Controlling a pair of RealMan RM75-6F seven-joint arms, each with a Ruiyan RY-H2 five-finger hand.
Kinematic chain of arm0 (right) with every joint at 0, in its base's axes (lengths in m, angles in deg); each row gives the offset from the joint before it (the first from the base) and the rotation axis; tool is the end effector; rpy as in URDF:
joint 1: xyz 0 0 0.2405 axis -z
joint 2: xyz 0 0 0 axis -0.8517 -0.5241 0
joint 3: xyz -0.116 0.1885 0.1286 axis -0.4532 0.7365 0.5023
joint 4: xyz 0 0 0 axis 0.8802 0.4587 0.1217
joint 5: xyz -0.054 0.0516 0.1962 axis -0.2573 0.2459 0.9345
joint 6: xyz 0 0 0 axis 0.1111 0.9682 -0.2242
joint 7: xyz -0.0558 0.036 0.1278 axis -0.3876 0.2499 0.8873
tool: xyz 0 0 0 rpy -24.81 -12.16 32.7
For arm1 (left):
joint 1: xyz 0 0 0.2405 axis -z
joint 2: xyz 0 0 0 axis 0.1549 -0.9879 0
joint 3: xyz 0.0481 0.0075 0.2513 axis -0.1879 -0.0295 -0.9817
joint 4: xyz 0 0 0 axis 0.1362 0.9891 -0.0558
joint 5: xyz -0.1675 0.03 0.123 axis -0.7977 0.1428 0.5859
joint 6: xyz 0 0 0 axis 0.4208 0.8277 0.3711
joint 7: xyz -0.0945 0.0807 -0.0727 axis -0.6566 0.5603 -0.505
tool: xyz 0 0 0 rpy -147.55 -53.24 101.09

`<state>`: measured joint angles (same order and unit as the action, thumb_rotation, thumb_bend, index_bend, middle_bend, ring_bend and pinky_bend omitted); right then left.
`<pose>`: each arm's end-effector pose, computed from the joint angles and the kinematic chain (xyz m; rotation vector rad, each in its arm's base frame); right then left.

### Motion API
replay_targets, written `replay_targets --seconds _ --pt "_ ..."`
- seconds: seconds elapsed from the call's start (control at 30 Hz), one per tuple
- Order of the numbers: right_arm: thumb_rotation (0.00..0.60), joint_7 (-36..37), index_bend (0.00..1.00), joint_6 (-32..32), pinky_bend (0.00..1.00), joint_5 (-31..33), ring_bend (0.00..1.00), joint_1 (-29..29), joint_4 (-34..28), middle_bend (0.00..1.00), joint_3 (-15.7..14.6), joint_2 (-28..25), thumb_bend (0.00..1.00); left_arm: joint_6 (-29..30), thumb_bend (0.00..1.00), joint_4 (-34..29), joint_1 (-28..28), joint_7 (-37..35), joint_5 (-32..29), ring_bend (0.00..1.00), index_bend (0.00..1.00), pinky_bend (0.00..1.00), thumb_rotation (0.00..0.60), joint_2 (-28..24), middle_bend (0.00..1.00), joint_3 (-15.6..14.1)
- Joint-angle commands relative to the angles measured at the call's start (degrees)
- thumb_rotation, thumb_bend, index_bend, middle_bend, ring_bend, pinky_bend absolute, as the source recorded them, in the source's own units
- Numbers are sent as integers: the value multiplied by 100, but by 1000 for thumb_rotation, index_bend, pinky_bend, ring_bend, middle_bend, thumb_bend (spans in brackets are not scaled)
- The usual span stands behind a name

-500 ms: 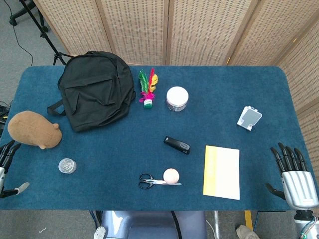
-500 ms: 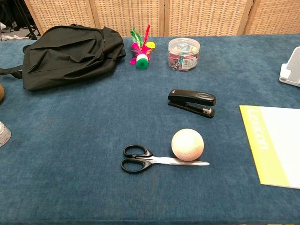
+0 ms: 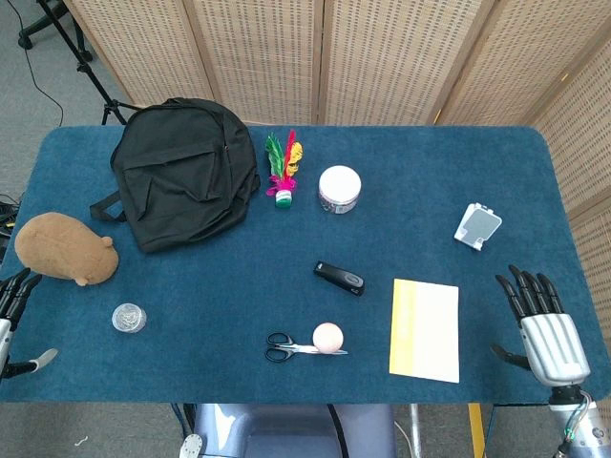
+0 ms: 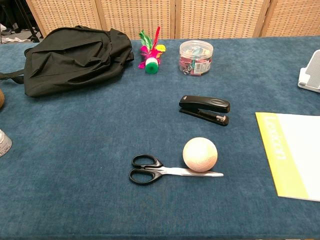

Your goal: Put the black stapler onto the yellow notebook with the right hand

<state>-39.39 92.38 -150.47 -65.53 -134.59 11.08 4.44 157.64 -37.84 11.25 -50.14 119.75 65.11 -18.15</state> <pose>-0.2827 -0.1913 0.1483 1.5138 -0.7954 0.9419 -0.2944 0.1514 0.1868 -1.4083 -0.9989 -0.8929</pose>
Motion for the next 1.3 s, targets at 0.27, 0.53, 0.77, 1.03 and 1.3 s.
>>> replay_targets --seconds 0.27,0.53,0.77,1.03,1.3 --pt "600 -488 19 -2284 0 942 0 -1793 -974 0 885 191 0 -203 0 -74 76 -10 -210 0 0 0 600 -46 0 51" --pt "600 -1803 46 -3357 0 2931 0 -3112 -1128 7 1486 1176 0 -614 0 -54 244 -119 -506 0 0 0 600 -104 0 106" --pt "600 -3205 154 -3169 95 5016 52 -4392 -47 116 1532 2553 4 -1016 0 19 430 -332 -801 0 0 0 600 -194 0 195" --pt "600 -3423 243 -3049 190 5657 190 -4761 857 226 1309 3141 115 -1067 0 54 448 -481 -902 0 0 0 600 -240 0 232" --pt "600 -3310 461 -3065 295 5619 454 -4779 1091 455 1135 3151 177 -1154 0 56 487 -429 -934 0 0 0 600 -223 0 223"
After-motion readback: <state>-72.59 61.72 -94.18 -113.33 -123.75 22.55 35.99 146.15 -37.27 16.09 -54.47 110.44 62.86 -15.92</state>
